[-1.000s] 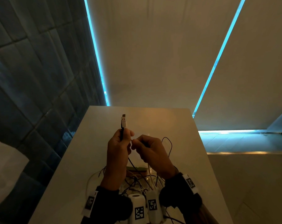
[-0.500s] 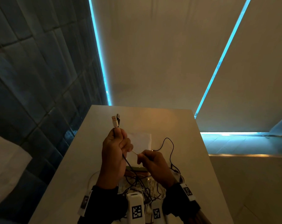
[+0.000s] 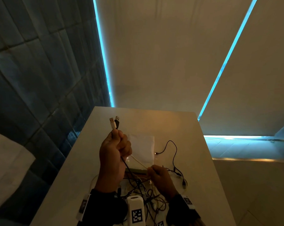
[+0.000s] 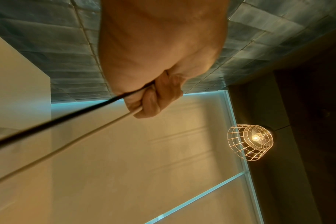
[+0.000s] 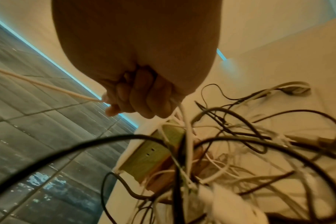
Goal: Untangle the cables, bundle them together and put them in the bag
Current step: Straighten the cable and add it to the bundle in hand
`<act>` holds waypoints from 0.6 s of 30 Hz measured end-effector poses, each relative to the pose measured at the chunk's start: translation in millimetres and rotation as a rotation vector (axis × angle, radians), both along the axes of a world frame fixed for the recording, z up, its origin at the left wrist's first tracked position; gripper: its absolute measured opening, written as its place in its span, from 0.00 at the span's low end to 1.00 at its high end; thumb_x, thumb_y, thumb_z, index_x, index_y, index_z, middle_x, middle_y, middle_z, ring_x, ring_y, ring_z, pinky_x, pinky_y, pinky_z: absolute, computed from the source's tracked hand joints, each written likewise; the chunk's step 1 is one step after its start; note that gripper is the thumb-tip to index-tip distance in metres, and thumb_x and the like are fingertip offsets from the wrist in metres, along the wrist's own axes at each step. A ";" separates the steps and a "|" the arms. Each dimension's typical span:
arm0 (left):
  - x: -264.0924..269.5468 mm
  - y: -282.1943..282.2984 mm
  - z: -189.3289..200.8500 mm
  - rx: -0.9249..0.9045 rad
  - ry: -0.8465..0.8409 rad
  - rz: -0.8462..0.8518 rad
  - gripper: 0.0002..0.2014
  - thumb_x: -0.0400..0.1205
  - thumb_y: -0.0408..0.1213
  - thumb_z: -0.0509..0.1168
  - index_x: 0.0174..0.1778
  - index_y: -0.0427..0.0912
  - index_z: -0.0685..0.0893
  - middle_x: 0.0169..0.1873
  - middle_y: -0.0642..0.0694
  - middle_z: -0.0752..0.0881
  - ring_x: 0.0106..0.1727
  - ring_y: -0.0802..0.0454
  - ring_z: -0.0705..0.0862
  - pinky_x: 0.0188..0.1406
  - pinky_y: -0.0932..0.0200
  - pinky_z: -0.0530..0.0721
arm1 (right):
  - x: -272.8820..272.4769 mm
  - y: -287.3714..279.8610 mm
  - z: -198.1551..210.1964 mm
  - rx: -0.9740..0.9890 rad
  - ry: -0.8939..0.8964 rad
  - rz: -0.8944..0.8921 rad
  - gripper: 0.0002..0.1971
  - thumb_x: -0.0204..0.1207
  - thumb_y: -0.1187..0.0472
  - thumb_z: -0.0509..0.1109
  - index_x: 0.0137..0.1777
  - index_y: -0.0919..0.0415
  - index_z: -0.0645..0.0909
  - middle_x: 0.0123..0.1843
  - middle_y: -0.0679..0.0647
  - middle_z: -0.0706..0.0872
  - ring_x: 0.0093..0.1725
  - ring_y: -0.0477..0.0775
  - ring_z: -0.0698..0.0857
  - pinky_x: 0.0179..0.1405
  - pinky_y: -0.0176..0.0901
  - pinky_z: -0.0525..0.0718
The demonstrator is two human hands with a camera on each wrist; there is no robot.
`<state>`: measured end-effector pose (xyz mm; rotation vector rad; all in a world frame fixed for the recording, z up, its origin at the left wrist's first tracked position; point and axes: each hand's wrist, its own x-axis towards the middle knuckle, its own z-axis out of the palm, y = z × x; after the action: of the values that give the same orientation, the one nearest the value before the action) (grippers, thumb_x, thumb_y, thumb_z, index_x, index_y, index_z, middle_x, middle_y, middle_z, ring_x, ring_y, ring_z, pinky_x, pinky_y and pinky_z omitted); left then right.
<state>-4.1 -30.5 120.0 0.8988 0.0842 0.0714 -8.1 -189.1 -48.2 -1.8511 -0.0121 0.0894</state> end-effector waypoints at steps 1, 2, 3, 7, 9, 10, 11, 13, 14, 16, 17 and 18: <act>0.0 0.8 -0.2 0.002 0.006 0.003 0.16 0.88 0.38 0.48 0.35 0.40 0.71 0.19 0.53 0.63 0.18 0.59 0.58 0.17 0.64 0.56 | -1.7 -0.7 1.3 -0.011 0.000 -0.026 0.18 0.82 0.65 0.64 0.29 0.55 0.78 0.24 0.44 0.75 0.27 0.38 0.73 0.33 0.40 0.71; 0.3 1.4 -0.5 0.006 0.011 0.005 0.16 0.88 0.38 0.48 0.35 0.40 0.71 0.19 0.53 0.63 0.17 0.59 0.57 0.17 0.65 0.56 | -1.3 -1.5 4.8 -0.006 0.002 -0.054 0.17 0.82 0.66 0.64 0.29 0.57 0.78 0.25 0.45 0.76 0.26 0.38 0.73 0.32 0.39 0.72; 1.0 1.8 -0.8 0.014 0.017 0.007 0.17 0.89 0.38 0.48 0.35 0.41 0.71 0.19 0.53 0.63 0.17 0.59 0.57 0.17 0.65 0.56 | 0.4 -1.1 11.9 0.016 0.005 -0.091 0.16 0.81 0.66 0.64 0.30 0.59 0.79 0.26 0.47 0.76 0.25 0.38 0.73 0.30 0.36 0.73; 1.9 0.8 0.2 0.077 0.030 -0.016 0.17 0.89 0.39 0.48 0.35 0.41 0.71 0.18 0.52 0.64 0.16 0.59 0.57 0.17 0.65 0.54 | 10.7 3.3 55.1 0.118 -0.070 -0.189 0.13 0.81 0.63 0.65 0.35 0.61 0.82 0.21 0.43 0.73 0.21 0.40 0.69 0.23 0.34 0.68; 0.1 -1.7 0.8 0.137 0.033 -0.033 0.17 0.88 0.41 0.49 0.35 0.41 0.71 0.18 0.51 0.65 0.16 0.58 0.58 0.18 0.63 0.54 | 11.2 7.5 81.8 0.200 -0.158 -0.170 0.13 0.83 0.62 0.65 0.36 0.61 0.82 0.20 0.44 0.71 0.20 0.43 0.65 0.22 0.36 0.65; -1.1 -2.9 0.3 0.175 0.033 -0.039 0.17 0.88 0.41 0.49 0.35 0.41 0.71 0.18 0.50 0.66 0.16 0.58 0.59 0.18 0.63 0.55 | 10.2 9.6 94.3 0.244 -0.199 -0.153 0.13 0.83 0.62 0.64 0.37 0.62 0.81 0.20 0.44 0.69 0.19 0.44 0.64 0.21 0.35 0.64; -2.3 -4.1 0.3 0.215 0.032 -0.040 0.17 0.88 0.42 0.49 0.34 0.41 0.71 0.18 0.49 0.68 0.16 0.56 0.60 0.17 0.64 0.57 | 8.5 12.1 106.5 0.280 -0.243 -0.134 0.12 0.83 0.62 0.64 0.38 0.63 0.81 0.20 0.45 0.68 0.19 0.44 0.63 0.21 0.35 0.64; -4.1 -5.2 0.9 0.297 0.044 -0.033 0.17 0.88 0.43 0.49 0.35 0.41 0.71 0.19 0.47 0.74 0.17 0.54 0.66 0.17 0.64 0.61 | 4.3 17.7 126.6 0.319 -0.335 -0.094 0.12 0.83 0.61 0.64 0.39 0.65 0.81 0.21 0.45 0.68 0.20 0.45 0.63 0.21 0.35 0.64; -4.4 -5.2 1.3 0.338 0.062 -0.032 0.17 0.88 0.42 0.49 0.35 0.41 0.72 0.21 0.45 0.78 0.19 0.52 0.70 0.17 0.64 0.63 | 1.8 20.4 134.3 0.328 -0.374 -0.074 0.12 0.82 0.61 0.63 0.39 0.64 0.81 0.21 0.44 0.68 0.20 0.45 0.63 0.22 0.36 0.64; -4.4 -5.1 1.6 0.387 0.109 -0.048 0.18 0.89 0.42 0.49 0.36 0.41 0.75 0.26 0.44 0.86 0.25 0.51 0.81 0.20 0.61 0.71 | -2.3 24.3 144.4 0.340 -0.422 -0.025 0.11 0.81 0.61 0.63 0.39 0.63 0.82 0.22 0.44 0.72 0.21 0.43 0.65 0.22 0.36 0.65; -4.9 -5.2 2.1 0.381 0.131 -0.066 0.18 0.89 0.41 0.49 0.36 0.41 0.76 0.28 0.45 0.88 0.29 0.51 0.85 0.22 0.59 0.76 | -4.0 25.9 146.9 0.340 -0.434 0.006 0.11 0.81 0.62 0.62 0.40 0.63 0.82 0.23 0.43 0.75 0.22 0.40 0.68 0.23 0.33 0.67; -5.0 -4.8 1.7 0.350 0.149 -0.090 0.18 0.89 0.41 0.49 0.36 0.40 0.77 0.29 0.45 0.89 0.33 0.51 0.87 0.25 0.56 0.81 | -5.5 27.2 149.1 0.337 -0.440 0.042 0.11 0.82 0.64 0.62 0.40 0.62 0.82 0.24 0.41 0.79 0.23 0.39 0.70 0.24 0.30 0.68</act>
<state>-9.1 -35.3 121.7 1.2566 0.1739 -0.0676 -13.6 -161.8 100.9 -1.5021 -0.3520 -0.2773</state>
